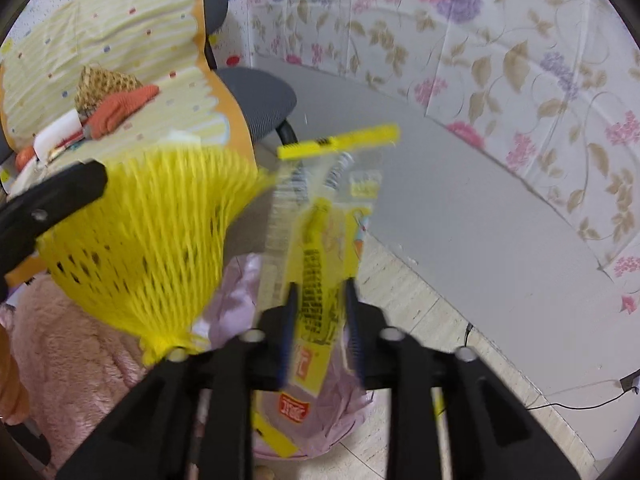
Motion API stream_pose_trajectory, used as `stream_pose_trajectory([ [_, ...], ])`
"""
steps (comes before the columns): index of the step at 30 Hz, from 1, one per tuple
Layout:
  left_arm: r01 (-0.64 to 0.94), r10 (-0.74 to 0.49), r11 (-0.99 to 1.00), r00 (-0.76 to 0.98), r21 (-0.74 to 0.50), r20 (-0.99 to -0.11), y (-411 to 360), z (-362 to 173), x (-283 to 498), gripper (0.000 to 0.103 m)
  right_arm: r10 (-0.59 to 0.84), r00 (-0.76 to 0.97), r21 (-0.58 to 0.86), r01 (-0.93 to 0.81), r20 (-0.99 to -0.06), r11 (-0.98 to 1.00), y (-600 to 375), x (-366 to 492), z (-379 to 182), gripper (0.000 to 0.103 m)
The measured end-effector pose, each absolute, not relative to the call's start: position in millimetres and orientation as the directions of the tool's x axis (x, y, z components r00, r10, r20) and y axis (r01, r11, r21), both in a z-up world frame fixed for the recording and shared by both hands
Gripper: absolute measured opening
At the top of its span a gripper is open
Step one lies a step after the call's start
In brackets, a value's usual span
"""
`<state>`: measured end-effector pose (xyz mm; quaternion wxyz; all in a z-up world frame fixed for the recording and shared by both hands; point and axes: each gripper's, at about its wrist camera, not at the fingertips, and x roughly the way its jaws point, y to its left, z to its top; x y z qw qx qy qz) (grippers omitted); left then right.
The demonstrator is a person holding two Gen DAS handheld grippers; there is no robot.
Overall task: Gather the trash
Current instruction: 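Carry the net and snack bag with both grippers over the pink-lined bin, then open both grippers to drop the net and snack bag into the bin, then move the left gripper to the red Ultraman box and grasp its edge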
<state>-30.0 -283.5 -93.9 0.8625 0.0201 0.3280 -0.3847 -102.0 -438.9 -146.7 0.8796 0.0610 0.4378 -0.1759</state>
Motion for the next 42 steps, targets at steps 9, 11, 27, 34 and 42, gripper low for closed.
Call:
stream_pose_trajectory([
  [9,0.603,-0.583,0.772,0.547,-0.2,-0.6,-250,-85,-18,0.06,-0.252,0.587,-0.015,0.378,-0.77,0.926,-441,-112,-128,0.04],
  [11,0.585,-0.562,0.789,0.566,-0.187,-0.603,-238,-79,-18,0.06,-0.225,0.614,0.023,0.369,-0.757,0.929,-440,-115,-116,0.04],
  [27,0.454,-0.426,0.884,0.678,-0.113,-0.599,-154,-48,-22,0.066,-0.019,0.767,0.133,0.136,-0.642,0.982,-368,-93,-41,0.043],
  [34,0.321,-0.32,0.941,0.729,-0.11,-0.606,-102,-46,-6,0.07,0.061,0.763,0.106,0.01,-0.644,0.994,-325,-56,-37,0.043],
  [42,0.15,-0.176,0.984,0.775,-0.095,-0.607,-36,-41,21,0.073,0.125,0.771,0.083,-0.093,-0.625,0.992,-283,-5,-31,0.061],
])
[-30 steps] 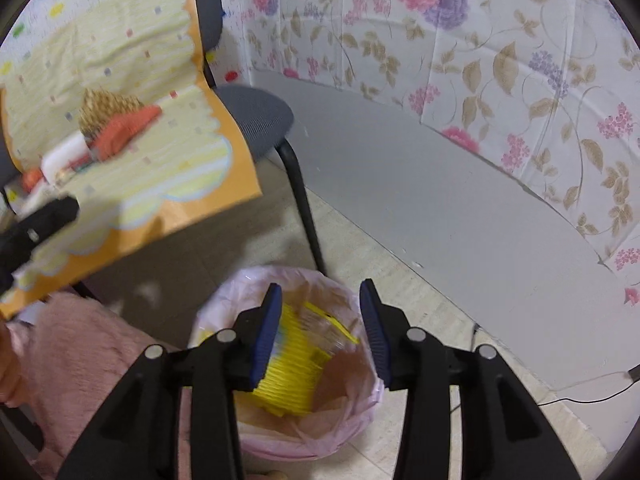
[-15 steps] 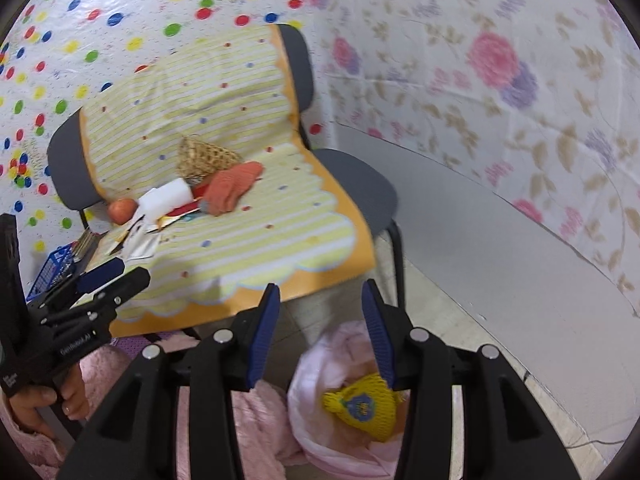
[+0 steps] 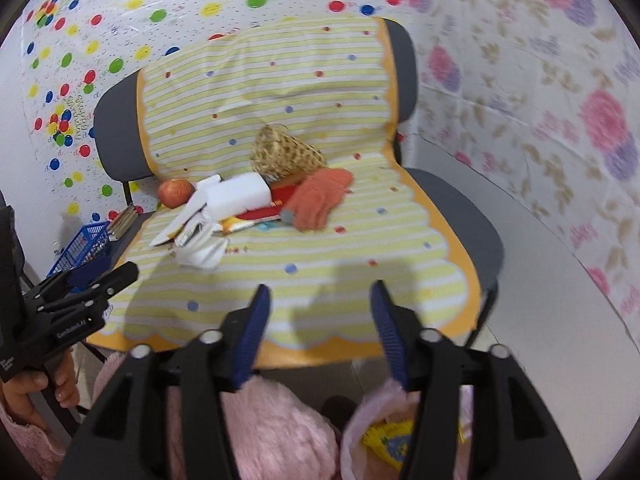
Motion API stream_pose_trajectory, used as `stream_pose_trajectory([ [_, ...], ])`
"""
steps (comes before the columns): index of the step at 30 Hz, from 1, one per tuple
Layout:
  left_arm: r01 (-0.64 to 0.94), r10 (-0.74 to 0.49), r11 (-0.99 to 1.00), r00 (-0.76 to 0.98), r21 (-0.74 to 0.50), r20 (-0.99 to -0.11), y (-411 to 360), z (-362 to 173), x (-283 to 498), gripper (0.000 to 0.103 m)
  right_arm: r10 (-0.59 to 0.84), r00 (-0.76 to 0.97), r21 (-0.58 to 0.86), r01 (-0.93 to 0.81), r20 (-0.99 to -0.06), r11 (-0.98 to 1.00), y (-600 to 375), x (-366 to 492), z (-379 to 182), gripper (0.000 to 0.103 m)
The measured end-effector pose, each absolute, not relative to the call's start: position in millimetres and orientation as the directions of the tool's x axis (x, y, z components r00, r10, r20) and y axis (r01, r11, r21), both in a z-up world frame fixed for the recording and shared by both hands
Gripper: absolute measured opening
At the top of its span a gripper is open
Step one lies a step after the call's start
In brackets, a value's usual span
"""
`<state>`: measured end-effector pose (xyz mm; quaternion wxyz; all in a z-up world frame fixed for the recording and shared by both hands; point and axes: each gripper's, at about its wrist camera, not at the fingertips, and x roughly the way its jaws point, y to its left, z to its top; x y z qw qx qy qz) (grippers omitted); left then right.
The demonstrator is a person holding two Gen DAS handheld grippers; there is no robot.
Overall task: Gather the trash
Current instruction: 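Move the left gripper to the red Ultraman box and grasp its edge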
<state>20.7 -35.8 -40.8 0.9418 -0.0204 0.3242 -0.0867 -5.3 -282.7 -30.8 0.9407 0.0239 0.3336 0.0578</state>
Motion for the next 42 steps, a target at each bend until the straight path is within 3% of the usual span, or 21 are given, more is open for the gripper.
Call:
stream_pose_trajectory([
  [6,0.07,-0.084,0.996,0.788,-0.047,-0.61,-2,-46,47,0.077,0.142,0.765,0.066,-0.129,-0.628,0.989,-262,33,-34,0.069],
  [10,0.034,-0.026,0.999,0.776,0.0,-0.63,10,-63,69,0.084,0.144,0.762,0.059,-0.138,-0.631,0.989,-252,52,-38,0.07],
  [14,0.027,0.029,0.997,0.758,0.077,-0.652,15,-86,97,0.084,0.148,0.755,0.066,-0.138,-0.639,0.988,-247,66,-44,0.07],
  [24,0.081,-0.003,0.993,0.757,0.088,-0.654,0,-106,147,0.077,0.139,0.73,0.058,-0.136,-0.669,0.989,-242,87,-58,0.07],
  [28,0.093,0.035,0.984,0.727,0.149,-0.685,-10,-119,164,0.068,0.137,0.727,0.058,-0.132,-0.673,0.99,-244,91,-60,0.07],
  [33,0.042,0.038,0.995,0.672,0.089,-0.74,7,-126,176,0.055,0.138,0.726,0.055,-0.136,-0.673,0.989,-245,91,-61,0.07],
  [37,0.017,0.013,0.999,0.641,0.031,-0.768,22,-129,184,0.032,0.141,0.724,0.058,-0.139,-0.675,0.989,-243,91,-61,0.07],
  [40,0.024,0.003,0.999,0.689,0.027,-0.725,25,-115,173,0.015,0.142,0.729,0.053,-0.143,-0.669,0.988,-242,89,-58,0.07],
  [42,0.03,-0.031,0.999,0.717,-0.013,-0.696,29,-102,163,0.01,0.141,0.735,0.049,-0.144,-0.664,0.988,-243,86,-56,0.07],
])
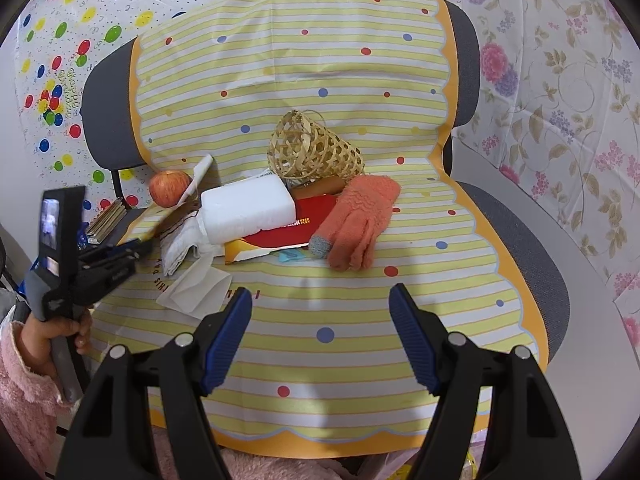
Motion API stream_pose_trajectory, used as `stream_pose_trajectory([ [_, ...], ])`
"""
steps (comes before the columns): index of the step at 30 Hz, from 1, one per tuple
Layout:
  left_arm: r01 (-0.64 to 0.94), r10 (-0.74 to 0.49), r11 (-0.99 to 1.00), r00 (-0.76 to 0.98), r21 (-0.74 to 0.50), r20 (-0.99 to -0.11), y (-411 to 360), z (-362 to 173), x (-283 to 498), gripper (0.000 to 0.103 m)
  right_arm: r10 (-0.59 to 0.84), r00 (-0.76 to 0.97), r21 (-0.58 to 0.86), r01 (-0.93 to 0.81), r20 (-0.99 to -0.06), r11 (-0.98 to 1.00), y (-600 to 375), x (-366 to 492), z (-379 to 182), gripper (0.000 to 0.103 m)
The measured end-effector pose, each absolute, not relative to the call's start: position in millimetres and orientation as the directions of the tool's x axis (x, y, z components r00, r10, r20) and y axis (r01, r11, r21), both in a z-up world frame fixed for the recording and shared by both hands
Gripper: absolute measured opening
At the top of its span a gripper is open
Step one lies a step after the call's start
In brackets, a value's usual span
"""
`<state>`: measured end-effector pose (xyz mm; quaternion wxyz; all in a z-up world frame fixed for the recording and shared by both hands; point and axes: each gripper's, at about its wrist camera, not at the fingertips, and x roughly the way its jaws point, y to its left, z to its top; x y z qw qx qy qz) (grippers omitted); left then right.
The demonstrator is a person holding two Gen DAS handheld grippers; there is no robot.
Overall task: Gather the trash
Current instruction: 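Move the left gripper to the red Ultraman box and grasp its edge, then grasp the white paper sheet with the right gripper while the left gripper holds the box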
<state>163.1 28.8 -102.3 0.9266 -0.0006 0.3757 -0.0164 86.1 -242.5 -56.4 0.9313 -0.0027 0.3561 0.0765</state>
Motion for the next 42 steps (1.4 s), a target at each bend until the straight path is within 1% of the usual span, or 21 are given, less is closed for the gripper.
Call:
stream_pose_trajectory([
  [2,0.04,-0.079,0.996,0.743,-0.074,-0.664,35,-87,149,0.004,0.141,0.737,0.05,-0.144,-0.662,0.988,-243,84,-56,0.07],
  [4,0.054,-0.148,0.985,0.752,-0.163,-0.643,44,-76,134,0.002,0.142,0.736,0.052,-0.144,-0.662,0.988,-242,83,-56,0.07],
  [7,0.079,-0.227,0.964,0.74,-0.254,-0.633,50,-69,115,0.001,0.145,0.734,0.056,-0.144,-0.663,0.988,-242,82,-57,0.07],
  [10,0.079,-0.256,0.952,0.738,-0.296,-0.625,54,-71,100,0.001,0.149,0.732,0.059,-0.147,-0.665,0.987,-242,80,-58,0.07],
  [12,0.067,-0.239,0.956,0.741,-0.284,-0.628,55,-76,98,0.002,0.152,0.73,0.064,-0.147,-0.666,0.987,-241,79,-59,0.07],
  [13,0.056,-0.22,0.962,0.738,-0.267,-0.637,55,-79,100,0.006,0.152,0.729,0.065,-0.147,-0.668,0.987,-241,79,-60,0.07],
  [17,0.053,-0.193,0.973,0.724,-0.226,-0.663,53,-90,111,0.01,0.152,0.728,0.065,-0.147,-0.669,0.987,-241,77,-60,0.07],
  [21,0.046,-0.165,0.981,0.71,-0.188,-0.685,48,-100,126,0.01,0.141,0.729,0.056,-0.14,-0.67,0.989,-244,76,-60,0.07],
  [23,0.031,-0.14,0.986,0.699,-0.166,-0.701,46,-105,132,0.007,0.137,0.727,0.053,-0.137,-0.673,0.989,-245,75,-61,0.07],
  [25,0.023,-0.129,0.987,0.712,-0.16,-0.69,46,-101,130,0.001,0.131,0.726,0.051,-0.132,-0.675,0.99,-247,75,-62,0.07],
  [29,0.06,-0.106,0.994,0.778,-0.095,-0.62,39,-77,107,0.001,0.13,0.723,0.058,-0.123,-0.678,0.991,-250,78,-65,0.07],
  [31,0.074,-0.114,0.993,0.803,-0.091,-0.585,38,-64,95,0.0,0.143,0.719,0.074,-0.127,-0.68,0.989,-248,81,-67,0.07],
  [34,0.088,-0.131,0.991,0.817,-0.104,-0.561,38,-51,83,0.001,0.181,0.713,0.096,-0.158,-0.677,0.983,-236,85,-69,0.07],
  [37,0.087,-0.131,0.991,0.818,-0.105,-0.561,36,-47,77,0.001,0.22,0.705,0.104,-0.204,-0.675,0.973,-215,91,-71,0.07],
  [38,0.084,-0.129,0.991,0.816,-0.106,-0.563,36,-47,75,0.001,0.234,0.703,0.108,-0.22,-0.672,0.969,-207,93,-71,0.065],
  [39,0.082,-0.127,0.991,0.815,-0.106,-0.566,36,-48,74,0.001,0.246,0.699,0.112,-0.233,-0.671,0.966,-199,96,-72,0.058],
  [41,0.075,-0.118,0.992,0.812,-0.098,-0.571,36,-51,71,0.001,0.267,0.693,0.125,-0.25,-0.67,0.96,-187,101,-74,0.051],
  [42,0.075,-0.116,0.993,0.81,-0.095,-0.575,36,-53,71,0.001,0.286,0.685,0.141,-0.261,-0.67,0.955,-180,105,-76,0.05],
])
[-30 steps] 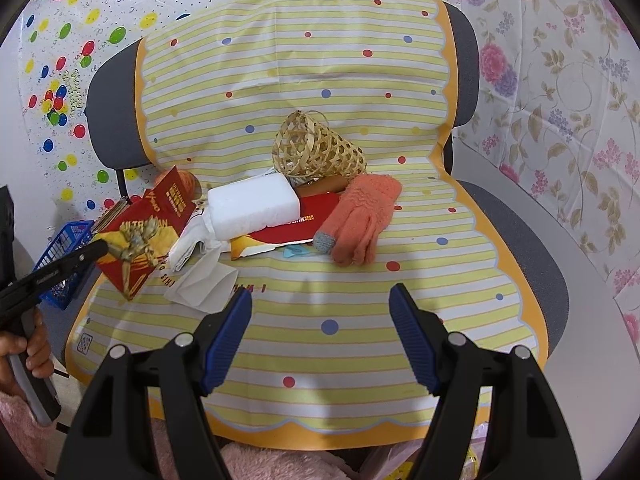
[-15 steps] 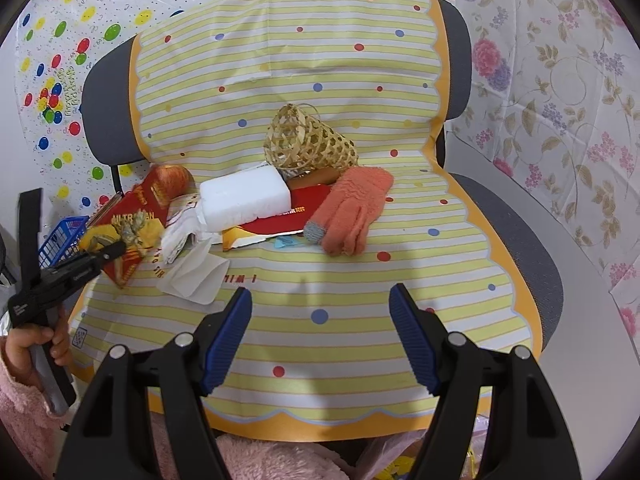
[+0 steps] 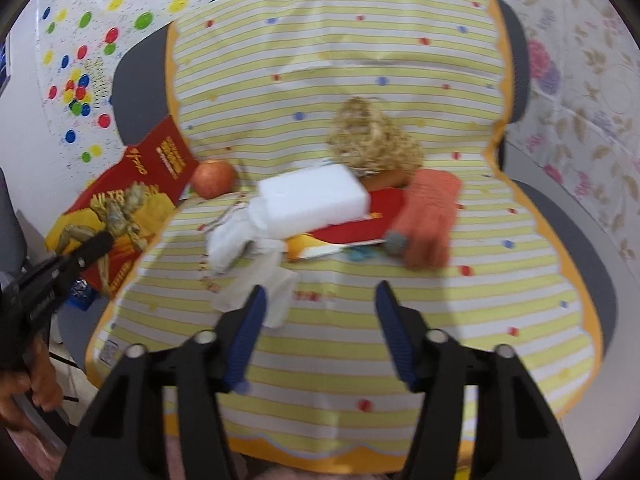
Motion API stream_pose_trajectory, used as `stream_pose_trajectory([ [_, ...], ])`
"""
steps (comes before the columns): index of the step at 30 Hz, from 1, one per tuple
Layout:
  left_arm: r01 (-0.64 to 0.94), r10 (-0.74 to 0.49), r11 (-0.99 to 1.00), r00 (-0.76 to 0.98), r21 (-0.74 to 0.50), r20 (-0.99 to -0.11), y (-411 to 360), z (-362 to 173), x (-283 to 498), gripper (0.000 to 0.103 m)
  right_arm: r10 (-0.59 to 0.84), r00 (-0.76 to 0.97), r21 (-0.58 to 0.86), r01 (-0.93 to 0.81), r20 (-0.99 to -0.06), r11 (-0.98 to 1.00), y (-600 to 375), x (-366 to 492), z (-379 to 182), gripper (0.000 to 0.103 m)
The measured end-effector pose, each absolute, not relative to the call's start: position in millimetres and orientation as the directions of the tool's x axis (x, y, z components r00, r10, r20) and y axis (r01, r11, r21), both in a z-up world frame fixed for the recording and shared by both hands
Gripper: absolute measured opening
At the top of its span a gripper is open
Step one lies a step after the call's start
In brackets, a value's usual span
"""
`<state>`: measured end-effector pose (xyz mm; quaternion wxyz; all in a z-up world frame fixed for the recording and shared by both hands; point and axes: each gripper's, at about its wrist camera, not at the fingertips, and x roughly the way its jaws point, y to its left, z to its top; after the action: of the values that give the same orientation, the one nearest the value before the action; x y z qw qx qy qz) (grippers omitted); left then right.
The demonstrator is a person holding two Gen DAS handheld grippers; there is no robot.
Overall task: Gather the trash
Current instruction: 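Grasp the white paper sheet with the right gripper while the left gripper holds the box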
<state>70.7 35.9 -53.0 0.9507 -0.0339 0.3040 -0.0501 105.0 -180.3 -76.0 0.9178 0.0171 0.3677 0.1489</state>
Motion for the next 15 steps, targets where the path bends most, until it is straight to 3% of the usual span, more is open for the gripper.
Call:
stream_pose_trajectory([
  [12,0.073,-0.122,0.992,0.793,-0.105,-0.597,41,-68,73,0.001,0.339,0.603,0.219,-0.266,-0.722,0.939,-138,156,-106,0.052],
  [15,0.074,-0.127,0.991,0.789,-0.112,-0.602,41,-70,75,0.001,0.348,0.582,0.241,-0.256,-0.735,0.936,-137,162,-114,0.046],
])
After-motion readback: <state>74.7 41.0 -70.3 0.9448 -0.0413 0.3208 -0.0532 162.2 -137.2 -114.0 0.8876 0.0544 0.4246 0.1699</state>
